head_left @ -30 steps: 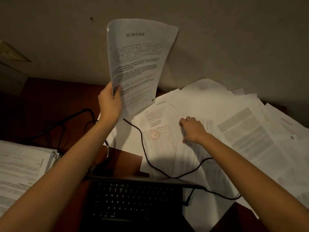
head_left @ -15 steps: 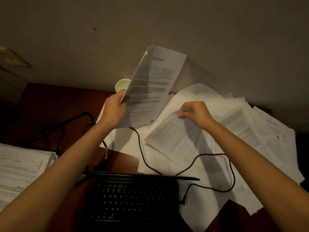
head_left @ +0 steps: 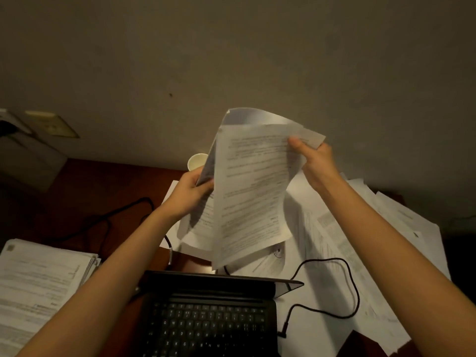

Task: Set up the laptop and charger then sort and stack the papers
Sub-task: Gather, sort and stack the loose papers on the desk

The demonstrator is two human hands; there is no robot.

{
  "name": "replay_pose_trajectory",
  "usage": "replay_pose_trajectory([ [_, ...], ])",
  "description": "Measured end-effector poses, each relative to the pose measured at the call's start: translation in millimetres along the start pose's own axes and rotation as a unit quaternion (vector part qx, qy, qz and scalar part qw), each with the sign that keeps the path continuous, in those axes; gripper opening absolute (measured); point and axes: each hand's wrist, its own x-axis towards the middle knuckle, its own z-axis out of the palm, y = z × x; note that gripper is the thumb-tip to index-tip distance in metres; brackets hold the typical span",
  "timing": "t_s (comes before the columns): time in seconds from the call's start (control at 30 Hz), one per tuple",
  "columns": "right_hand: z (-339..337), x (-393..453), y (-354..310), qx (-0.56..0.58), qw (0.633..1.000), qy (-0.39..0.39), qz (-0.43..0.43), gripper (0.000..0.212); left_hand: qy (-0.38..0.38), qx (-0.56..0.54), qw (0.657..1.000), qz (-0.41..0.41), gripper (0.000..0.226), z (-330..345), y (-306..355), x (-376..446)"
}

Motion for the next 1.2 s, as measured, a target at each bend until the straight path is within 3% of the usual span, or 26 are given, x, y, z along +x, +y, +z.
replay_pose_trajectory([
  [0.13, 12, -3, -10, 0.080, 0.995, 0.067, 0.003, 0.010, 0.019, -0.006, 1.000, 0.000, 0.018, -1, 3, -1],
  [0.23, 18, -4, -18, 0.051, 0.991, 0.125, -0.008, 0.011, 0.025, -0.027, 0.999, -0.025, 0.023, -2, 5, -2],
  [0.33, 25, -5, -23, 0.017, 0.992, 0.128, -0.016, 0.013, 0.057, -0.003, 0.997, -0.042, 0.032, -3, 7, -3],
  [0.43, 31, -4, -23, 0.008, 0.988, 0.149, -0.023, 0.017, 0.033, -0.096, 0.995, -0.015, 0.040, -3, 7, -10],
  [0.5, 33, -2, -22, -0.011, 0.987, 0.157, -0.023, 0.018, 0.018, -0.073, 0.997, 0.011, 0.028, -5, 2, -11],
  [0.67, 23, -7, 3, -0.131, 0.984, 0.115, -0.028, 0.040, 0.110, 0.037, 0.993, -0.016, 0.013, -1, -7, -8],
  [0.77, 3, -19, 49, -0.277, 0.950, 0.087, 0.118, 0.048, 0.164, 0.022, 0.986, -0.016, 0.013, 0, -11, -5],
  [0.83, -8, -38, 74, -0.351, 0.901, -0.015, 0.254, 0.041, 0.196, 0.008, 0.980, -0.028, 0.012, -1, -14, -2],
  [0.93, -16, -61, 105, -0.411, 0.848, -0.137, 0.305, 0.043, 0.216, -0.001, 0.976, -0.034, 0.013, 2, -13, -1],
  [1.03, -15, -69, 120, -0.402, 0.861, -0.121, 0.287, 0.023, 0.230, -0.012, 0.973, -0.036, 0.016, 2, -13, -1],
  [1.2, -14, -69, 115, -0.337, 0.904, -0.105, 0.240, 0.025, 0.255, -0.029, 0.966, -0.009, 0.012, 2, -12, -5],
])
